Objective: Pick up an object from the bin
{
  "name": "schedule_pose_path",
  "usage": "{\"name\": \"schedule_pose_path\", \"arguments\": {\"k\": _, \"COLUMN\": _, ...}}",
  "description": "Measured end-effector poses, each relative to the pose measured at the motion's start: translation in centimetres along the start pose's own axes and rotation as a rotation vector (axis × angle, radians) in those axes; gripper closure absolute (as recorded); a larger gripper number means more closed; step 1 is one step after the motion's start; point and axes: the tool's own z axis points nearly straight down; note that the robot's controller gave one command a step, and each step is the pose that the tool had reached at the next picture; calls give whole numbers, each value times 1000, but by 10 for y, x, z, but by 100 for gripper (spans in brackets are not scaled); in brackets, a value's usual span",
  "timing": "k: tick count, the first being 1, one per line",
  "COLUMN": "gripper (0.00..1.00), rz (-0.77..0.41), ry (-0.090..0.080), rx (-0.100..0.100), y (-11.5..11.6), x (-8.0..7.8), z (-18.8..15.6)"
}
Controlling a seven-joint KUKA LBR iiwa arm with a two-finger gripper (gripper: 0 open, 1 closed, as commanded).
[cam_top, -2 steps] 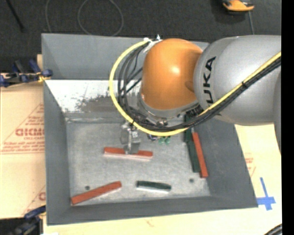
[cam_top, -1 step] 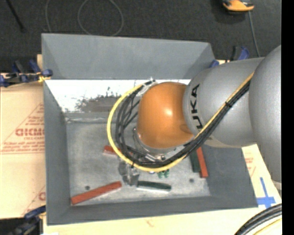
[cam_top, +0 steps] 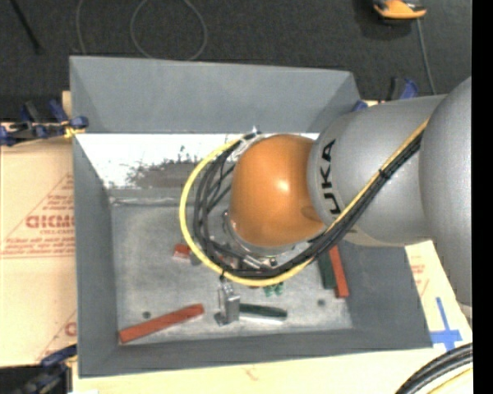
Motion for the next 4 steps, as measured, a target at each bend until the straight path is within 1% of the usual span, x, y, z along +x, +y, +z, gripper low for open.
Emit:
{"name": "schedule_pose_path", "arguments": {"k": 1, "gripper": 0, "rz": -143, "ry": -9, "rx": 1, "y": 3, "x": 1, "z": -107}}
{"name": "schedule_pose_path", "arguments": {"k": 2, "gripper": 0, "rz": 16, "ry": 3, "rx": -3, "y": 34, "x": -9, "z": -40}}
{"name": "schedule_pose_path", "arguments": {"k": 3, "gripper": 0, "rz": -2, "ry": 3, "rx": -3, "y": 25, "x": -4, "z": 91}}
{"name": "schedule_pose_path", "arguments": {"k": 4, "gripper": 100, "rz": 1, "ry": -1, "rx": -3, "y": 25, "x": -5, "z": 87}}
